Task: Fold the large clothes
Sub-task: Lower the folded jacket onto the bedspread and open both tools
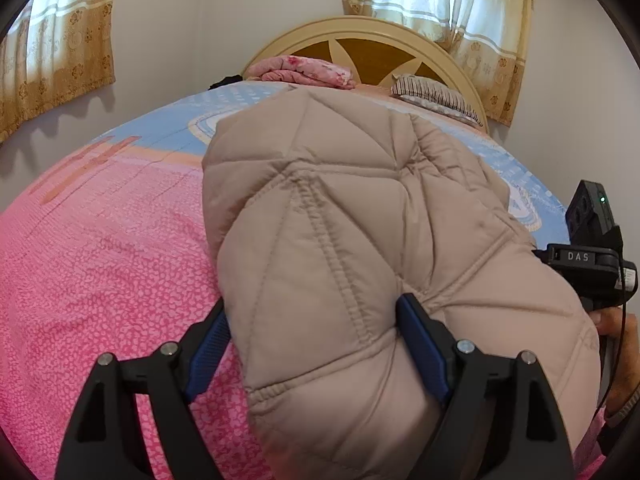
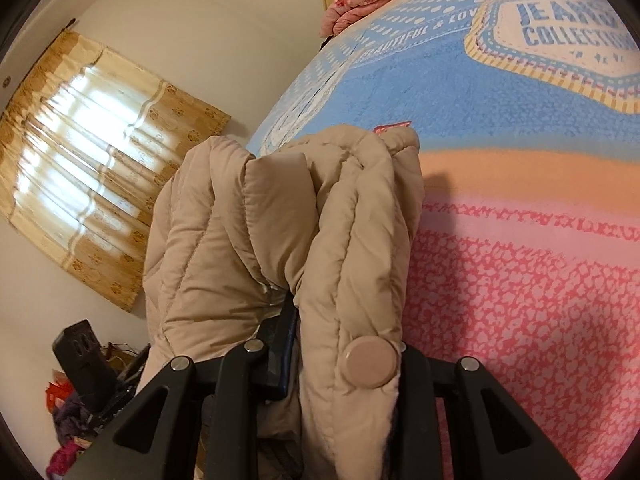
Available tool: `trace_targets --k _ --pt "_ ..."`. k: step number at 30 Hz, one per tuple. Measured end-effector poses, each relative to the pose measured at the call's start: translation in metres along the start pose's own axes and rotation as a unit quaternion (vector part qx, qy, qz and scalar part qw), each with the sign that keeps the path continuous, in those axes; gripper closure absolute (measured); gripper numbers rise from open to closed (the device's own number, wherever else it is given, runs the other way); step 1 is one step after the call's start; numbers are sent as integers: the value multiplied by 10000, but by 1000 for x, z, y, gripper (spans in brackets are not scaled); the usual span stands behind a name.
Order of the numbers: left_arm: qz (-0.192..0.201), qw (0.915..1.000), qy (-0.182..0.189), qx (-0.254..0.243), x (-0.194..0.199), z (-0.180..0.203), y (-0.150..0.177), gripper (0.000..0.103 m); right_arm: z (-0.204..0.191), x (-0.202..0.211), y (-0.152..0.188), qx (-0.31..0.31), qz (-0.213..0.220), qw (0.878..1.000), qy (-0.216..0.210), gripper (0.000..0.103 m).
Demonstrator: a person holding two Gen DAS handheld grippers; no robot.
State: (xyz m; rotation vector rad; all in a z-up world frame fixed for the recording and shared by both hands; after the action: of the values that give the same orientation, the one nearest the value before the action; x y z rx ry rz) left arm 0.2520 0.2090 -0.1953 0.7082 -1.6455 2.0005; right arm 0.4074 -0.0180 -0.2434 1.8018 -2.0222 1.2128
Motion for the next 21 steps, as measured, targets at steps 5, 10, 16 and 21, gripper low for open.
trace_targets --k 5,10,16,21 --pt "26 9998 -200 13 12 -2 -2 12 -7 15 -2 164 148 9992 336 66" --pt "218 9994 -261 -99 40 0 -6 12 -22 38 0 442 365 9962 654 55" --pt "742 9968 -196 -215 100 7 -17 6 -46 98 4 579 1059 9855 1193 43" --pt "1341 9899 -297 -357 155 11 -27 0 -111 164 24 1194 1919 9642 1389 34"
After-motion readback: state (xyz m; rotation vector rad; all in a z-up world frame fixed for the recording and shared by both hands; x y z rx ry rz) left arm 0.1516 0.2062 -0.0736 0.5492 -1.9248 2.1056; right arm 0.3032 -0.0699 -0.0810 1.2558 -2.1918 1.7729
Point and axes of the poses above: each gripper's, at about its wrist camera, not at the fingertips, and x roughly against the way its jaws point, z to its right, y to its underside, the point moved 6 cm from there along -x, roughly the way its jaws point, and after that the axes turned 2 degrees about y, right-handed, at the moved point
